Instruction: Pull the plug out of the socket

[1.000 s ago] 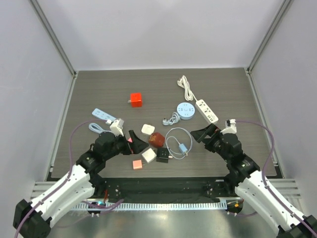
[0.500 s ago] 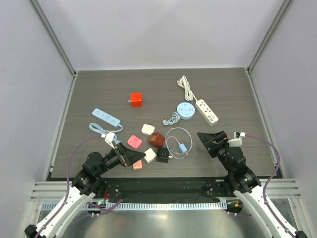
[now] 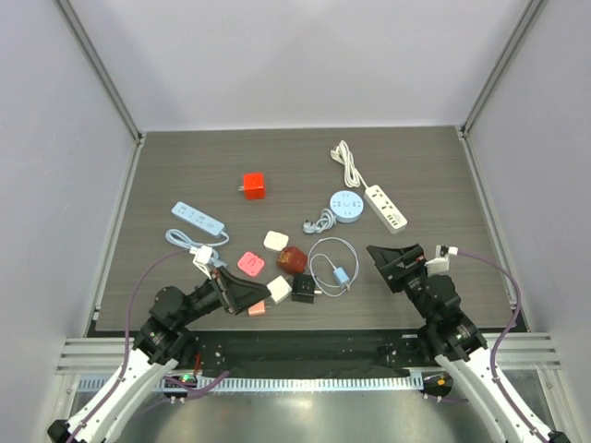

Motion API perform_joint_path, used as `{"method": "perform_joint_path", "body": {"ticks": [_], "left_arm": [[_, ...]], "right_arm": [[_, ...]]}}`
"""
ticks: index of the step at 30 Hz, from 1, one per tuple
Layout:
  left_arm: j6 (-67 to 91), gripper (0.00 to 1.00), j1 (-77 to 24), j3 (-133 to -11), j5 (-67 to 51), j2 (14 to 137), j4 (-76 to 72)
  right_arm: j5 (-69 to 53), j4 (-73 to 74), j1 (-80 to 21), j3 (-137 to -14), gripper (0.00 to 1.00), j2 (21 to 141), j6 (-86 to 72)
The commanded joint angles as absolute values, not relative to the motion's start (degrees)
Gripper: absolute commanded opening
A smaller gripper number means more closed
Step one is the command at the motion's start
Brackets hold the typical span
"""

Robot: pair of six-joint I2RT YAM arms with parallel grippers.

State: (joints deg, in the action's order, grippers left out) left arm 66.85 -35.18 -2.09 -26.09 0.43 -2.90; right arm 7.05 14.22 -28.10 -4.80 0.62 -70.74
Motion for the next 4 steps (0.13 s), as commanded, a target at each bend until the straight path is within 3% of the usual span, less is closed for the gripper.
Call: {"method": "perform_joint_path", "body": {"ticks": [1,4], "left_arm": [[66.01,1.00,-35.24,3.51,-28.04,-2.55,-3.69],[67.14,1.00,-35.16,3.52,-27.95,-2.55,-5.61]], "right_arm": [[5.28,15.21,-28.12,6.50,1.00,0.17,-69.79],[2.65,13.46,-28.12,6.50,1.00,0.18,-69.70]]}}
